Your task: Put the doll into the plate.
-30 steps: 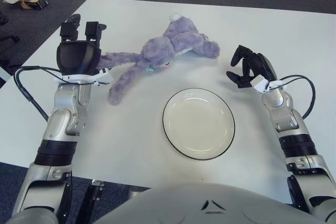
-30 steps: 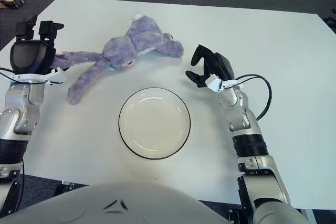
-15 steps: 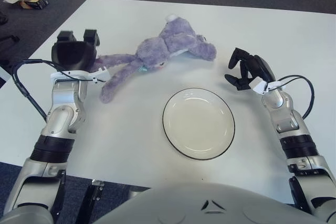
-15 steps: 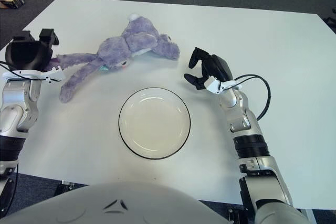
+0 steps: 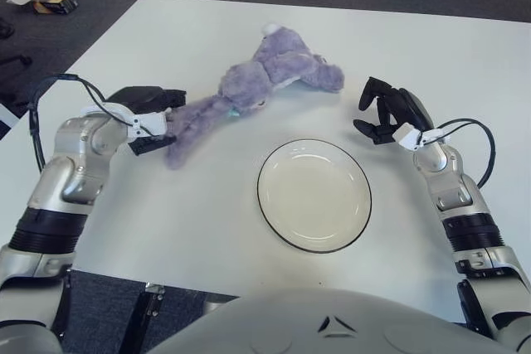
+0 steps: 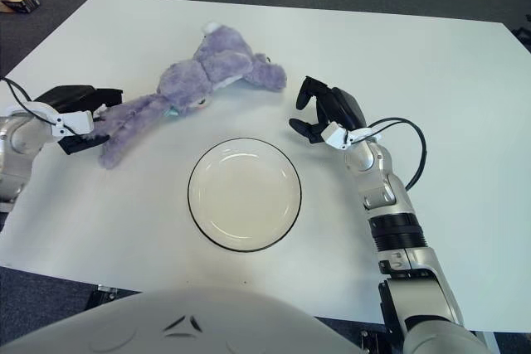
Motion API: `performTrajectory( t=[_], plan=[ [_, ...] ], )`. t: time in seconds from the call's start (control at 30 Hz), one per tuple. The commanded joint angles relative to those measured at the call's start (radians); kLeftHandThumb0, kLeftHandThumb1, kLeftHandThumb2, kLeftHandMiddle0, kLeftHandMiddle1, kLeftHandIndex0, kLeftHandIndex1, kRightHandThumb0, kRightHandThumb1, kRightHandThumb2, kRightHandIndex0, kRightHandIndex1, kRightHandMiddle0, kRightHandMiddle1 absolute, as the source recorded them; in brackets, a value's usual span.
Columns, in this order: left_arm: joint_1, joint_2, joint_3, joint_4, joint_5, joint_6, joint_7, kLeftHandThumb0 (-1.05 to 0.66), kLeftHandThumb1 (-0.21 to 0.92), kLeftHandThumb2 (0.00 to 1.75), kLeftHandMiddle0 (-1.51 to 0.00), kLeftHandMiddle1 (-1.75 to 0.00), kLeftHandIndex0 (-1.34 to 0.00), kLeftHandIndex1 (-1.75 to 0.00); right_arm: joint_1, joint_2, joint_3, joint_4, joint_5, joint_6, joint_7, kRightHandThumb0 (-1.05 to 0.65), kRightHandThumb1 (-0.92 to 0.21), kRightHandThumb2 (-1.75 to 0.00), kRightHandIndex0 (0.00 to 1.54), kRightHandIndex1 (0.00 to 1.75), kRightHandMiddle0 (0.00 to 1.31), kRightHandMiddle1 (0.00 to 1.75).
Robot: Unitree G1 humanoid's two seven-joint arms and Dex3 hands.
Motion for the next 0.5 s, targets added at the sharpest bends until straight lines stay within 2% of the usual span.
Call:
performTrajectory(
  t=[0.0,0.07,0.13,0.2,0.27,0.3,0.33,0.37,0.43,0.47],
  plan=[
    [-0.069,0.018,0.118,0.085,-0.463,-0.097,-0.281,0.00,0.42,1.21,-0.43,-1.75,-0.41,-1.74,0.016,-0.031,0.010,0.001,0.000,-0.025,0.029,-0.42,-0.51,-1.07,1.03,1.75,0.46,1.75],
    [-0.085,0.008,0.134,0.148,-0.504,-0.111,-0.294,0.00,0.47,1.14,-0.39,-1.75,-0.38,-1.74,0.017,-0.030,0.011,0.000,0.002,-0.022,0.033,-0.42,-0.51,-1.07,1.03,1.75,0.46,1.75],
    [-0.100,0.030,0.111,0.174,-0.455,-0.119,-0.264,0.00,0.50,1.11,-0.37,-1.75,-0.36,-1.74,0.019,-0.030,0.011,-0.004,0.003,-0.018,0.037,-0.42,-0.51,-1.07,1.02,1.75,0.46,1.75],
    [-0.108,0.064,0.068,0.183,-0.330,-0.155,-0.178,0.00,0.49,1.12,-0.38,-1.75,-0.36,-1.74,0.022,-0.030,0.011,-0.007,0.004,-0.015,0.040,-0.42,-0.51,-1.07,1.02,1.75,0.46,1.75],
    [-0.092,0.092,0.038,0.139,-0.188,-0.166,-0.084,0.00,0.47,1.14,-0.39,-1.75,-0.37,-1.74,0.023,-0.030,0.010,-0.009,0.002,-0.014,0.043,-0.42,-0.51,-1.07,1.01,1.75,0.46,1.75],
    [-0.050,0.094,0.029,0.032,-0.052,-0.105,-0.032,0.00,0.46,1.16,-0.40,-1.75,-0.38,-1.74,0.024,-0.030,0.010,-0.009,0.000,-0.015,0.043,-0.42,-0.51,-1.07,1.01,1.75,0.46,1.75],
    [-0.005,0.074,0.007,-0.056,0.137,-0.016,0.062,0.00,0.45,1.18,-0.41,-1.75,-0.39,-1.74,0.025,-0.031,0.011,-0.010,-0.002,-0.017,0.042,-0.42,-0.51,-1.07,1.01,1.75,0.46,1.75],
    [0.025,0.055,-0.008,-0.112,0.264,0.047,0.125,0.00,0.44,1.18,-0.41,-1.75,-0.40,-1.74,0.026,-0.031,0.011,-0.011,-0.003,-0.018,0.042,-0.42,-0.51,-1.07,1.01,1.75,0.46,1.75],
    [0.041,0.033,-0.026,-0.137,0.409,0.128,0.212,0.00,0.43,1.20,-0.42,-1.75,-0.41,-1.74,0.028,-0.031,0.011,-0.013,-0.002,-0.018,0.043,-0.42,-0.51,-1.07,1.02,1.75,0.46,1.75],
    [0.037,0.028,-0.029,-0.132,0.443,0.152,0.237,0.00,0.42,1.21,-0.43,-1.75,-0.41,-1.74,0.028,-0.031,0.011,-0.014,-0.001,-0.017,0.044,-0.42,-0.51,-1.07,1.02,1.75,0.46,1.75]
  ],
)
